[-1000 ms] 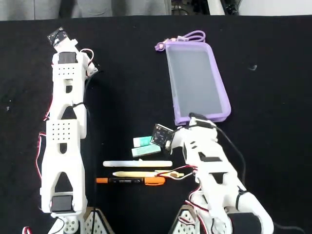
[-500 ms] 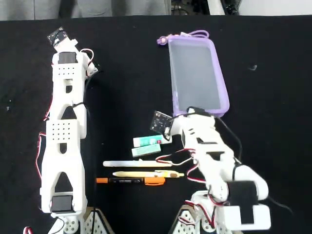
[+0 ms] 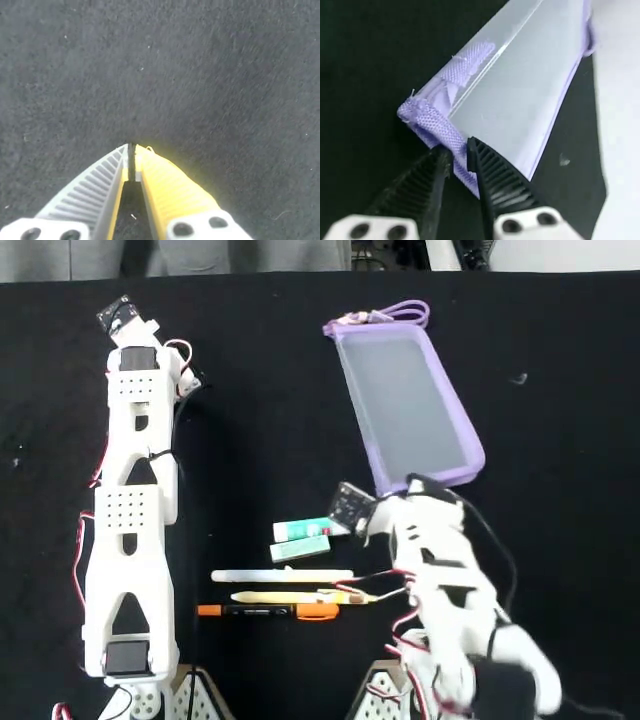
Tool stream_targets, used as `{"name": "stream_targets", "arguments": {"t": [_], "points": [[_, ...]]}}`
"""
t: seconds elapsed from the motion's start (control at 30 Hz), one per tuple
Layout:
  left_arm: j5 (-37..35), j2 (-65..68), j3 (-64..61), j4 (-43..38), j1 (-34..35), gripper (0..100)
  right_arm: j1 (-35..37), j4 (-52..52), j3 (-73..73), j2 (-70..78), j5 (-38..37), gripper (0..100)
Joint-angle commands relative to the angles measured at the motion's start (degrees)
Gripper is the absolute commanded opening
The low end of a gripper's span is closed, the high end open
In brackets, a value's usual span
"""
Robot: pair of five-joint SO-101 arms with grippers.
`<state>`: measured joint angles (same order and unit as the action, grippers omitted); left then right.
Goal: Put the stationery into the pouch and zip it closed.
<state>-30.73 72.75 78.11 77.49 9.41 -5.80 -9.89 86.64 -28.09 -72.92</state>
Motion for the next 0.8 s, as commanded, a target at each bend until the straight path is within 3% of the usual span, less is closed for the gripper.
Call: {"name": "stream_targets", "arguments": {"t": [0.0, 0.33, 0.6, 0.77], "points": [[0.7, 0.26, 0.92, -1.67, 2.24, 3, -2.99, 21.19, -3.56, -10.59, 0.88, 1.1], [0.7, 0.26, 0.75, -1.67, 2.33, 3, -3.52, 45.63, 9.98, -47.43, 0.44, 1.1], [0.7, 0.26, 0.75, -1.67, 2.24, 3, -12.84, 74.73, 9.45, -80.92, -2.73, 1.1], [0.7, 0.26, 0.57, -1.58, 2.24, 3, -16.35, 79.91, 6.64, -77.49, -4.13, 1.1]]}}
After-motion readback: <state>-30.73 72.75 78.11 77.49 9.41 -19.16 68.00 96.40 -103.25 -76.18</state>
